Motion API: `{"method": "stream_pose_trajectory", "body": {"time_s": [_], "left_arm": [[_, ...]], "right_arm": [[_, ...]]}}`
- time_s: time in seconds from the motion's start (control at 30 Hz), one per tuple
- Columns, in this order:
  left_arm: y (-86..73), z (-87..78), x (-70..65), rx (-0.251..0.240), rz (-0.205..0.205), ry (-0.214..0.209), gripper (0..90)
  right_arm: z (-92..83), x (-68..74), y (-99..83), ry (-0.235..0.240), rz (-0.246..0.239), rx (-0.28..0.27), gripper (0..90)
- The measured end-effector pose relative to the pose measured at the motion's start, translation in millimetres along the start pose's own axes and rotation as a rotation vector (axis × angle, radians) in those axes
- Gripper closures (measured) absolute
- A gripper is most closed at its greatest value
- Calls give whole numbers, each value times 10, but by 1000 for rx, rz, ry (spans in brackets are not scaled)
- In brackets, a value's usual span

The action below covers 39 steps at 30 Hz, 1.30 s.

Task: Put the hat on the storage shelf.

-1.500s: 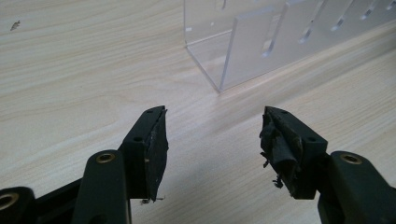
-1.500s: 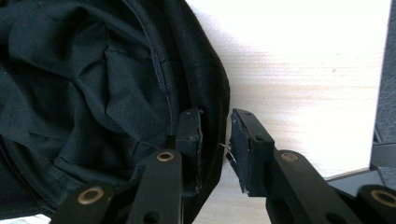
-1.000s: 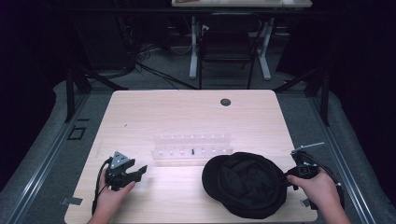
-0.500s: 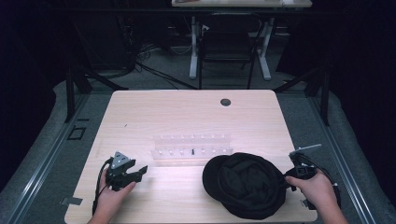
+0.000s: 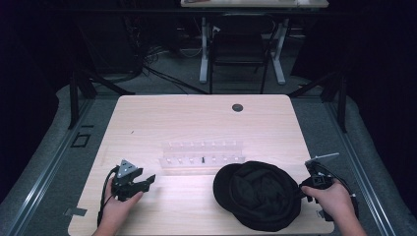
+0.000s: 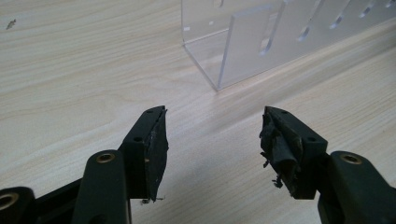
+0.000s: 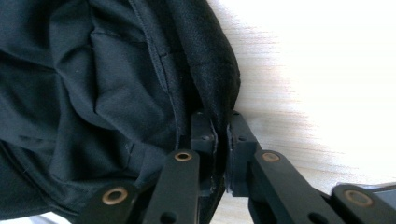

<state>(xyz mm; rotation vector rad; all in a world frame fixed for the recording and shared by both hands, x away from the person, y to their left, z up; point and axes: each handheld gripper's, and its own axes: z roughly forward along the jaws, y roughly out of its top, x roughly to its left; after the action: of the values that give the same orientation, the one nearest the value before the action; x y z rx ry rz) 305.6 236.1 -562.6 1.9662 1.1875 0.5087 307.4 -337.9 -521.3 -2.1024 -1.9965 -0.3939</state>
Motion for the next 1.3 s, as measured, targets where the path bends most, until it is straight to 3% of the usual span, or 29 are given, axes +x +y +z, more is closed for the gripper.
{"method": "stream_pose_trajectory", "body": {"time_s": [0.17,0.3,0.33,0.43,0.5,0.53,0.67,0.8,0.83,0.87,0.97,1.07,1.13,1.2,1.3], "left_arm": [[1,-2,2,1,0,1,413],[0,-2,3,-1,0,0,413],[1,-2,3,-1,0,0,413],[1,-5,3,0,1,2,413],[1,-5,2,0,1,1,413],[1,-5,2,1,1,2,413],[1,-3,3,1,1,2,413],[1,-4,3,1,0,2,413],[1,-4,3,0,0,3,413],[1,-3,2,0,0,3,414],[1,-2,1,0,0,4,413],[0,-1,0,-2,0,4,414],[0,-1,-1,-2,0,5,414],[1,-1,-1,-2,0,5,414],[0,-1,0,-2,1,6,414]], "right_arm": [[-62,9,-13,15,-16,-7,863],[-114,15,-34,43,-10,-27,868],[-118,30,-49,52,10,-52,868],[-192,24,-54,67,-20,-30,871],[-216,38,-74,91,-8,-57,872],[-263,32,-73,101,-32,-35,873],[-322,44,-108,160,-18,-71,873],[-361,71,-135,187,7,-99,874],[-385,46,-128,201,-24,-78,874],[-384,66,-143,211,-2,-106,875],[-432,48,-144,250,-31,-84,875],[-478,69,-148,279,-27,-86,876],[-522,88,-147,268,-34,-81,876],[-540,113,-147,313,-24,-87,876],[-581,153,-141,315,-28,-88,876]]}}
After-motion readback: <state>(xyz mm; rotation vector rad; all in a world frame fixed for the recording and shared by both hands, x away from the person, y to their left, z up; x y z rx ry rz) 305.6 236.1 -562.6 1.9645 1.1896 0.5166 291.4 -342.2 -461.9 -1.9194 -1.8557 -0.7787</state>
